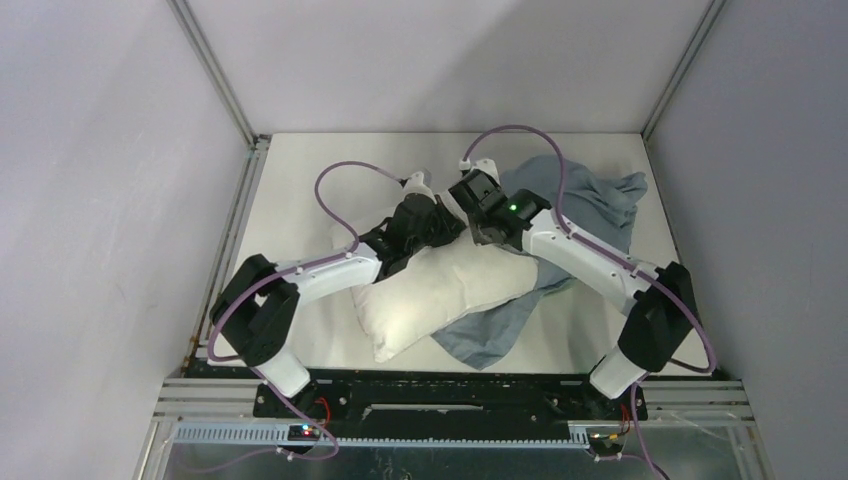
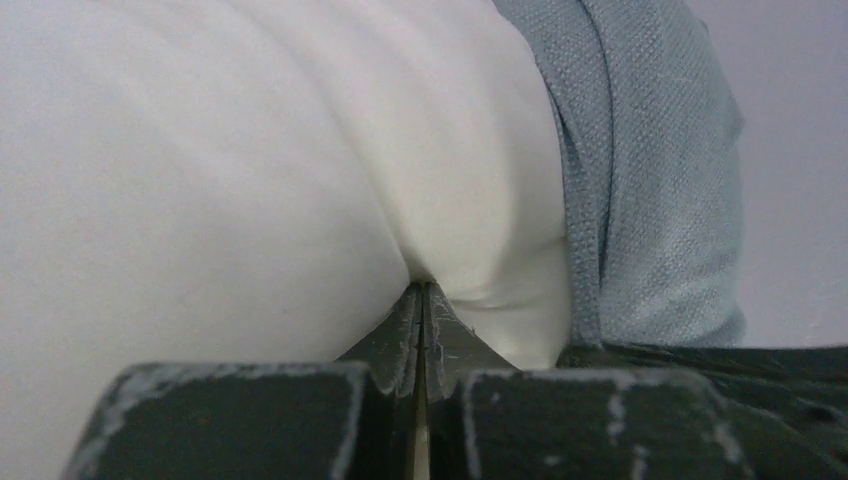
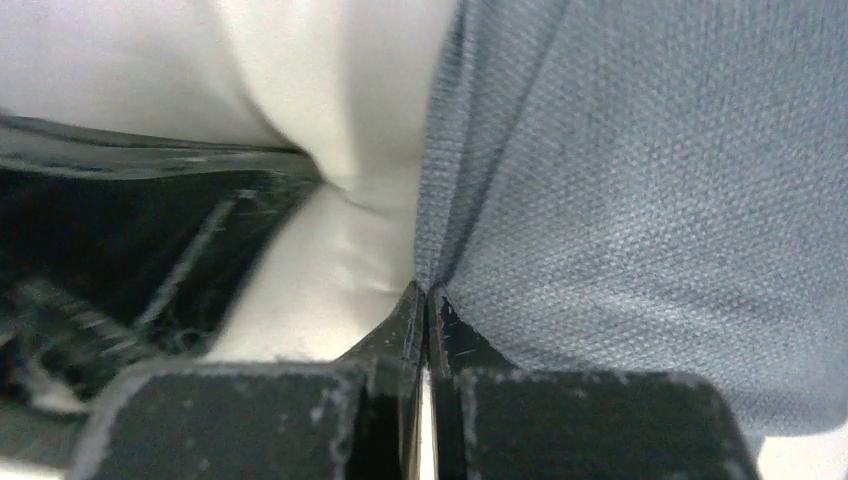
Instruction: Put the pillow into the pillowcase
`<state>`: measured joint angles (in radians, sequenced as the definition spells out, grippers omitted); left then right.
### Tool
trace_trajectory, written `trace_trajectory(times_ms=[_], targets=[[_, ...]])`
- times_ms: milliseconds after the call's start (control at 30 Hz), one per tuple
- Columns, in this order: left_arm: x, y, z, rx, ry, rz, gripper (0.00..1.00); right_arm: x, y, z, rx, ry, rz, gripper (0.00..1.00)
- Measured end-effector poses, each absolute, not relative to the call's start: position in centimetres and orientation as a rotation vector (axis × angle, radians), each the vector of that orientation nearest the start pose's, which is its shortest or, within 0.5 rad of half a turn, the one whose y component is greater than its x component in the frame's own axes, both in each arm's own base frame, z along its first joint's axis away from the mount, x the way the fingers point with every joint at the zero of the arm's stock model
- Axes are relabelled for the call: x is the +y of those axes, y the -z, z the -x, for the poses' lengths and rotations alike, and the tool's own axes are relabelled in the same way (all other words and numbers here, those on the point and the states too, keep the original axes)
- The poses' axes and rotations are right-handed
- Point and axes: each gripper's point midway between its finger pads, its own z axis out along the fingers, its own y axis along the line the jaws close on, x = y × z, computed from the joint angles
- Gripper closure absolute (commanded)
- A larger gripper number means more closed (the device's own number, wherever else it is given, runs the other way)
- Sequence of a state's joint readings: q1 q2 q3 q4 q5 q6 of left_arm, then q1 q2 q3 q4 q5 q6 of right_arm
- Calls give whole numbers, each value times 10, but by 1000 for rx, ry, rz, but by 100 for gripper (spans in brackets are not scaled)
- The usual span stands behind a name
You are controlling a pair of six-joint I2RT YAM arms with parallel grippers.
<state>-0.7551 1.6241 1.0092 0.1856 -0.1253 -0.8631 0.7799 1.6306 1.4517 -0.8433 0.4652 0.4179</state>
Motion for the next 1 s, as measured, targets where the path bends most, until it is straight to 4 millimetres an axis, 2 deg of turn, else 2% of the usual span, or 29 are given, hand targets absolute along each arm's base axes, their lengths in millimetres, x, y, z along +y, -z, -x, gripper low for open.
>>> trace_trajectory(times_ms=[67, 133, 267, 300, 433, 533, 600, 667, 833, 933, 1000], targets=[[-341, -154, -348, 2111, 897, 209, 99, 231, -178, -314, 2398, 31, 293, 100], [-343, -153, -348, 2112, 907, 218, 100, 242, -196, -312, 2355, -20, 323, 97], [-348, -149, -345, 2108, 929, 225, 100, 261, -235, -316, 2276, -113, 347, 43], [-349, -150, -345, 2096, 943, 230, 100, 264, -243, -318, 2263, -133, 343, 38], [-348, -146, -339, 2064, 976, 237, 100, 263, -271, -336, 2205, -153, 340, 30], [-345, -145, -334, 2038, 1002, 241, 100, 252, -280, -370, 2184, -88, 285, 29], [-344, -146, -331, 2021, 1017, 243, 100, 245, -272, -392, 2191, -23, 263, 29], [-342, -145, -329, 2009, 1029, 248, 100, 241, -254, -407, 2220, 42, 266, 29], [-340, -145, -327, 1987, 1045, 247, 100, 232, -187, -421, 2328, 250, 363, 31], [-340, -145, -326, 1982, 1049, 246, 100, 227, -167, -428, 2345, 358, 404, 45], [-339, -145, -327, 1979, 1049, 247, 100, 226, -166, -436, 2327, 413, 406, 58]])
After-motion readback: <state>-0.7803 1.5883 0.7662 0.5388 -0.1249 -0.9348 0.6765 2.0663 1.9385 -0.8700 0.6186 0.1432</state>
